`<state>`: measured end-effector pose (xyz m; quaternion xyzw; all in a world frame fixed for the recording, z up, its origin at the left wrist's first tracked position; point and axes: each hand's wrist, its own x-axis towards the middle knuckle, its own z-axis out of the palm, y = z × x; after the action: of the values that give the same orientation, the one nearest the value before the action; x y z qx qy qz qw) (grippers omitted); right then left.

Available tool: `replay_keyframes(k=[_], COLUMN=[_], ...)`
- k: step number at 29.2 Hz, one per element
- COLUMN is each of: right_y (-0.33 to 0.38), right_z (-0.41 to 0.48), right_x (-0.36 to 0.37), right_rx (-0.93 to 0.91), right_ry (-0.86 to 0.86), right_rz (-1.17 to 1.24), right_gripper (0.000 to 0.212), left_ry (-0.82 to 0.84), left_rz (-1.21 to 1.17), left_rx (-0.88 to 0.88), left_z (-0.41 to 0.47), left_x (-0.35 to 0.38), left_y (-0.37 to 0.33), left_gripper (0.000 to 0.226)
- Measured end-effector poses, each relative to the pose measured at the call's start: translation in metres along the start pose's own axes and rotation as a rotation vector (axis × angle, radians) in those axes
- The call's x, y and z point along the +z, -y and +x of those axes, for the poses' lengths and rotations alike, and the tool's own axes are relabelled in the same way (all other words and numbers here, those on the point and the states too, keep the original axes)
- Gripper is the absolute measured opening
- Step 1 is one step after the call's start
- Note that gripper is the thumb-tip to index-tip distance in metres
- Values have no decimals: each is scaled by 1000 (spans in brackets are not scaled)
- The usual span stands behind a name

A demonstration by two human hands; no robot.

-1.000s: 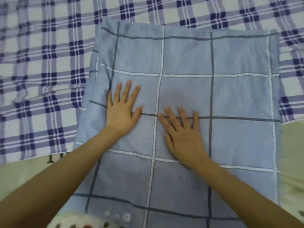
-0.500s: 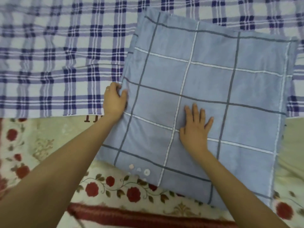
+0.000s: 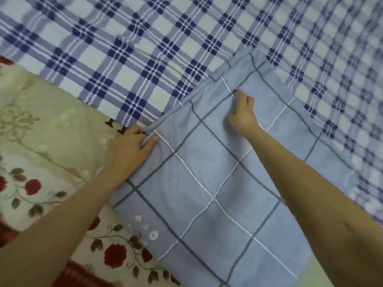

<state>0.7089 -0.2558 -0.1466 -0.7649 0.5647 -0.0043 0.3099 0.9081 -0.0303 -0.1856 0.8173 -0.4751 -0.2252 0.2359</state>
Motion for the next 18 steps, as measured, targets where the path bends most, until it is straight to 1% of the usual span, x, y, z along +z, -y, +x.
replay_keyframes(k=[2, 3, 5, 7, 9, 11, 14, 16, 17, 18], right_y=[18, 23, 34, 38, 42, 45, 47, 52, 55, 59], right_z=[38, 48, 74, 85, 94, 94, 96, 99, 102, 105], right_x=[-17, -28, -26, -31, -27, -24, -18, -23, -28, -32], right_rx=[77, 124, 82, -1, -24, -2, -3, 23, 47, 58], right_ry=[85, 107, 101, 68, 78, 90, 55, -57, -130, -196], right_rz=[-108, -157, -368, -485, -507, -547, -558, -432, -376, -347], right_gripper=[74, 73, 67, 59, 56, 54, 36, 23, 22, 25], left_ry=[-14, -19, -65, -58, -66, -48, -33, -48, -52, -49], left_rz=[-92, -108, -161, -166, -207, -262, -293, -332, -356, -372], left_rx=[-24, -5, -47, -59, -76, -80, -101, -103, -104, -117], left_z=[2, 2, 3, 1, 1, 1, 1, 1, 1, 1], left_x=[12, 15, 14, 18, 16, 16, 14, 12, 11, 9], left_y=[6, 2, 7, 5, 8, 11, 12, 10, 9, 10], left_gripper=[60, 60, 54, 42, 42, 48, 60, 59, 59, 60])
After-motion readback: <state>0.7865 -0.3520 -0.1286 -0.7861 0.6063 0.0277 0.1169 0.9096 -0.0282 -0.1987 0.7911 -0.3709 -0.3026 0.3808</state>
